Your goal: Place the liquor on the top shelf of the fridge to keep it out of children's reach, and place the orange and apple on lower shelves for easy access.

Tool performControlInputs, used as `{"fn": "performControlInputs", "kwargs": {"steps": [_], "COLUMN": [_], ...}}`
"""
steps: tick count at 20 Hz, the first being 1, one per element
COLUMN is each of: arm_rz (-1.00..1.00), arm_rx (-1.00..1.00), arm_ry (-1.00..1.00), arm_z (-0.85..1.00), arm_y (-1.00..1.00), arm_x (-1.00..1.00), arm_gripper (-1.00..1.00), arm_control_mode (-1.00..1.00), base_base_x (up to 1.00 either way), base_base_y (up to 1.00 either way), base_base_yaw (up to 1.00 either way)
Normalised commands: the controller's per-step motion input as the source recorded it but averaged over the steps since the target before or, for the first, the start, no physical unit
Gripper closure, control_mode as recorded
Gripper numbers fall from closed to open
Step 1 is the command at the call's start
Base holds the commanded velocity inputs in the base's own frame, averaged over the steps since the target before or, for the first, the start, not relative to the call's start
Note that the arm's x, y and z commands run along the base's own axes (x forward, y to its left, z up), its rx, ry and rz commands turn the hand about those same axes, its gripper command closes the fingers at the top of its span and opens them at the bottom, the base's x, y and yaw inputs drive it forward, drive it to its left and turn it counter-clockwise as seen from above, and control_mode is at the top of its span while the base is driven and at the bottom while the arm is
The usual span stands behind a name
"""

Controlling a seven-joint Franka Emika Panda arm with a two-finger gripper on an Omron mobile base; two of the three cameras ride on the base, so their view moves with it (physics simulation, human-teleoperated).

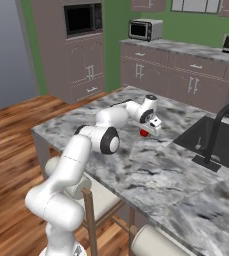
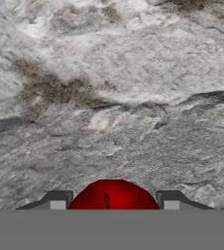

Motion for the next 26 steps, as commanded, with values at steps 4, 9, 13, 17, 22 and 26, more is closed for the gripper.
{"fn": "performControlInputs", "kwargs": {"steps": [4,9,13,17,22,26], "arm_rz": [0.0,0.0,0.01,0.04,0.07,0.12], "arm_rx": [0.0,0.0,0.0,-0.01,-0.04,-0.07], "arm_ry": [0.0,0.0,0.0,-0.01,-0.09,-0.15], "arm_z": [-0.13,0.0,0.0,0.01,0.49,0.97], "arm_y": [0.0,0.01,0.02,0.24,0.36,0.43], "arm_x": [-0.28,-0.85,-1.0,-1.0,-1.0,-1.0], "arm_gripper": [1.0,1.0,1.0,1.0,1.0,1.0], "arm_control_mode": [-1.0,-1.0,-1.0,-1.0,-1.0,-1.0], "base_base_x": [0.0,0.0,0.0,0.0,0.0,0.0], "base_base_y": [0.0,0.0,0.0,0.0,0.0,0.0], "base_base_yaw": [0.0,0.0,0.0,0.0,0.0,0.0]}}
